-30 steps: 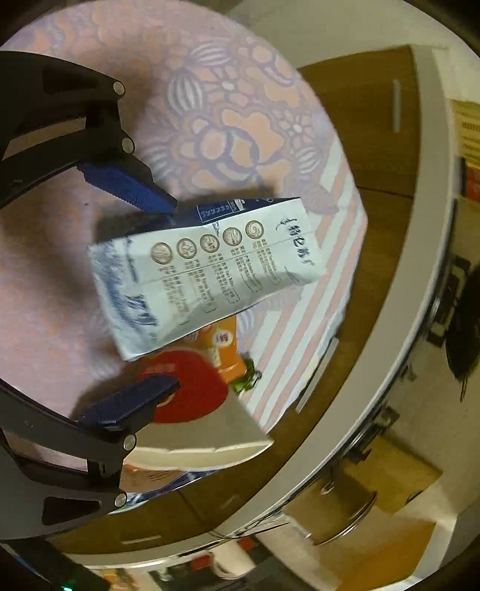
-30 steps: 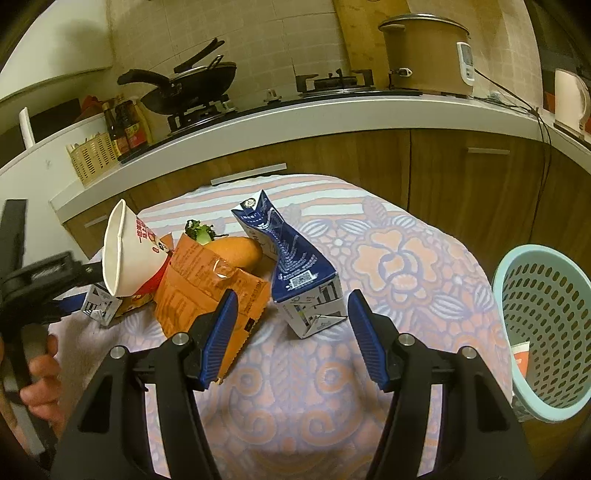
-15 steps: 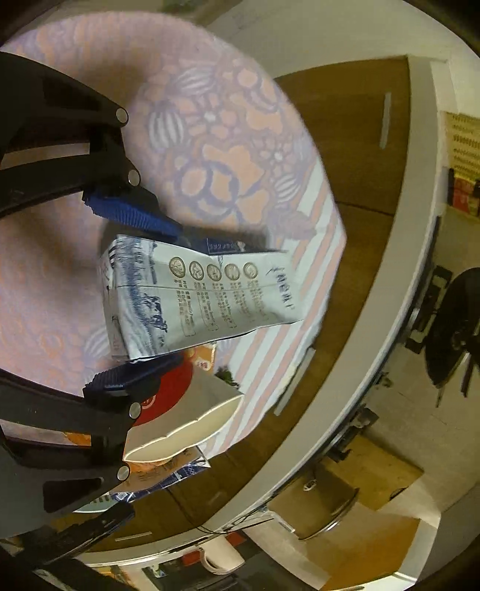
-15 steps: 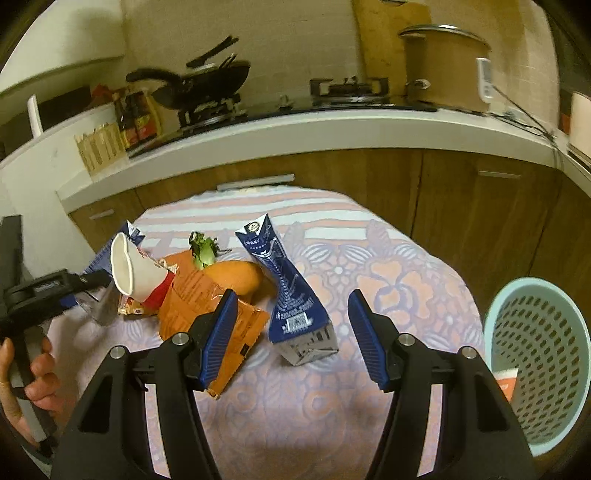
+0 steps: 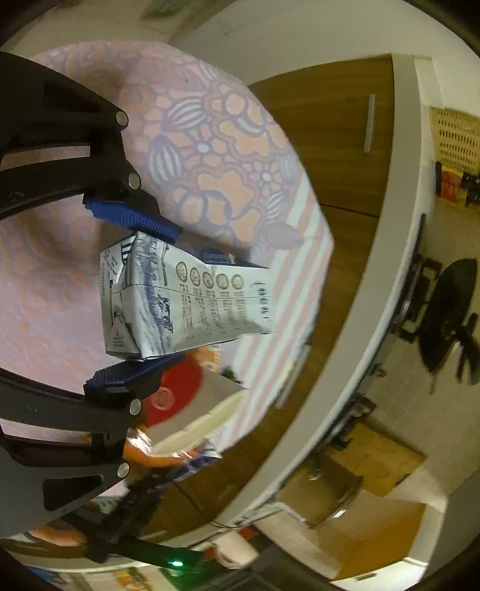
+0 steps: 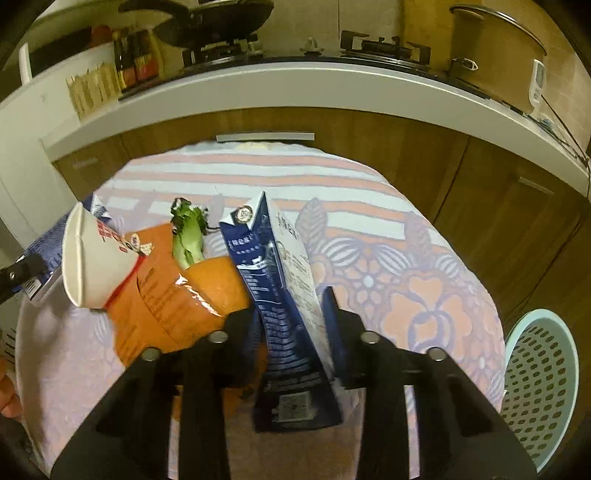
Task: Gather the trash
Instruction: 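Grasp the white milk carton with the left tool while the right tool grasps the blue carton, then carry both cartons over the blue basket and open both tools to drop them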
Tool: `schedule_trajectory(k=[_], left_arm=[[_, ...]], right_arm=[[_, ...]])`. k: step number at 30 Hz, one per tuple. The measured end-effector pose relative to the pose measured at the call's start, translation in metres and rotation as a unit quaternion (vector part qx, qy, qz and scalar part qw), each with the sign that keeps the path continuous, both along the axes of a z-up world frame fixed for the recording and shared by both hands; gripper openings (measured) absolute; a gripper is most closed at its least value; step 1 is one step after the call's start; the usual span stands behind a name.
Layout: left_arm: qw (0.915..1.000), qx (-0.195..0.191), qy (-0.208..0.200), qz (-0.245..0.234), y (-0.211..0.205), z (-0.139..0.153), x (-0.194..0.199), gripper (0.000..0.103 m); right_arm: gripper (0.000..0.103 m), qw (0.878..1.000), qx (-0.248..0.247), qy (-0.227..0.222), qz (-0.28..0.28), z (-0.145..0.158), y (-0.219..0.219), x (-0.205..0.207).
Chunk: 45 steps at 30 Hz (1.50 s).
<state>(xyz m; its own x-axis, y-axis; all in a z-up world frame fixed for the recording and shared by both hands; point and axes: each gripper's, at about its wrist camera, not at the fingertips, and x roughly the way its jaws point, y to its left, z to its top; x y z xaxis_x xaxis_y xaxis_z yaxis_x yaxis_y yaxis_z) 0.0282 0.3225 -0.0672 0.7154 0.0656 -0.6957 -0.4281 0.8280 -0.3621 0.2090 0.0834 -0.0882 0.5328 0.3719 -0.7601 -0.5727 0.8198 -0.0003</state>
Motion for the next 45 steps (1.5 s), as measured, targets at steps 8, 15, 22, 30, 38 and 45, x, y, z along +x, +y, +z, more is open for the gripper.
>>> schedule_trajectory(k=[8, 15, 22, 30, 38, 45], left_arm=[[0.9979, 0.014, 0.049, -0.041, 0.002, -0.017, 0.013, 0.076], [0.9973, 0.003, 0.062, -0.04, 0.013, -0.025, 0.031, 0.066], [0.9991, 0.034, 0.009, -0.025, 0.001, 0.001, 0.01, 0.065], [0.9926, 0.075, -0.075, -0.059, -0.042, 0.073, 0.001, 0.065], [0.9791, 0.08, -0.097, -0.16, -0.135, 0.101, 0.051, 0.065], [0.9606, 0.079, -0.093, -0.25, -0.244, 0.102, 0.11, 0.065]], right_arm=[[0.026, 1.0, -0.009, -0.005, 0.0, -0.002, 0.001, -0.003], [0.024, 1.0, -0.021, -0.006, -0.007, -0.005, 0.005, 0.001], [0.023, 0.998, 0.039, -0.033, -0.028, 0.023, -0.025, -0.005], [0.023, 0.991, 0.09, -0.074, -0.062, 0.065, -0.074, -0.013], [0.023, 0.982, 0.115, -0.099, -0.111, 0.087, -0.147, -0.016], [0.023, 0.972, 0.123, -0.089, -0.179, 0.076, -0.229, -0.003]])
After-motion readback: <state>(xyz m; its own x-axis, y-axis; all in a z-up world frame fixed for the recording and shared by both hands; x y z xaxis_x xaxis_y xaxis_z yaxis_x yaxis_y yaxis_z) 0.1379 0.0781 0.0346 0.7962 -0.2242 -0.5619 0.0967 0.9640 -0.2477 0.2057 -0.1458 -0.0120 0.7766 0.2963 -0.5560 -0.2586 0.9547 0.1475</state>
